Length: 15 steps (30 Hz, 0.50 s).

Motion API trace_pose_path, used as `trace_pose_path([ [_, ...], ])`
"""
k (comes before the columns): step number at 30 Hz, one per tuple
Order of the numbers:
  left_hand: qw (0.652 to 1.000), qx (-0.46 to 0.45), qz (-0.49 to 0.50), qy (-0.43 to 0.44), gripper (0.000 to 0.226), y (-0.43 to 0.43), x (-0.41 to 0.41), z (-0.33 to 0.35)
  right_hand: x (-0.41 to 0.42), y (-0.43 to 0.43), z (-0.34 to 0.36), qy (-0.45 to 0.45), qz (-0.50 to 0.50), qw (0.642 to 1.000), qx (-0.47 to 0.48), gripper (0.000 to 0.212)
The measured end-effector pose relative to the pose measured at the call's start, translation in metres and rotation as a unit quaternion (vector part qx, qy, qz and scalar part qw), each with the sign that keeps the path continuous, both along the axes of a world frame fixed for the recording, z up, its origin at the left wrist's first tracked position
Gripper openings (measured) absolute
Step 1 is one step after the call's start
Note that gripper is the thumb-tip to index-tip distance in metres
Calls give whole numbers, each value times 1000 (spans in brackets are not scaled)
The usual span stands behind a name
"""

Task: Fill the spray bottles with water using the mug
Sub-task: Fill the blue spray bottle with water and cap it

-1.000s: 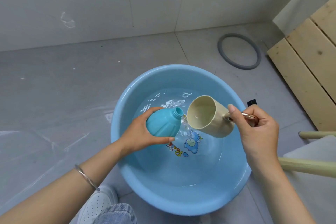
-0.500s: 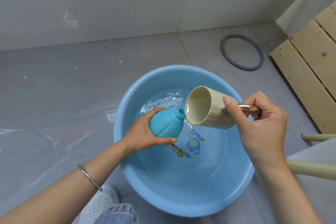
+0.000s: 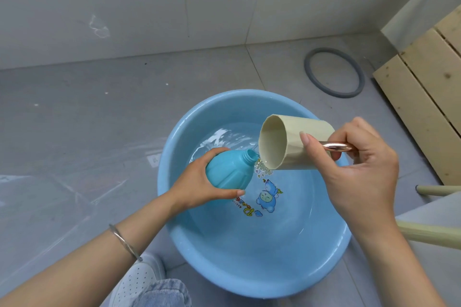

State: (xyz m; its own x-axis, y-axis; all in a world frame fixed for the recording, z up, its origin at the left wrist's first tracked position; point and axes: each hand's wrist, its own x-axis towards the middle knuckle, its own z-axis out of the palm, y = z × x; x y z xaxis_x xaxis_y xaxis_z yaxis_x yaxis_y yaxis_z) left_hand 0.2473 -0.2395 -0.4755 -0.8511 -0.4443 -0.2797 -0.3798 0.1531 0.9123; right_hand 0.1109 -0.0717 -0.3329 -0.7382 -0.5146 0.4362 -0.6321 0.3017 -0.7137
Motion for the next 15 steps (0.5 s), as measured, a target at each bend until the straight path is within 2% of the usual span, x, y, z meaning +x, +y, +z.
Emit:
trace_pose_path([
  [15, 1000, -2, 4, -5, 87, 0, 0, -1, 6, -7, 11, 132, 34, 990, 46, 38],
])
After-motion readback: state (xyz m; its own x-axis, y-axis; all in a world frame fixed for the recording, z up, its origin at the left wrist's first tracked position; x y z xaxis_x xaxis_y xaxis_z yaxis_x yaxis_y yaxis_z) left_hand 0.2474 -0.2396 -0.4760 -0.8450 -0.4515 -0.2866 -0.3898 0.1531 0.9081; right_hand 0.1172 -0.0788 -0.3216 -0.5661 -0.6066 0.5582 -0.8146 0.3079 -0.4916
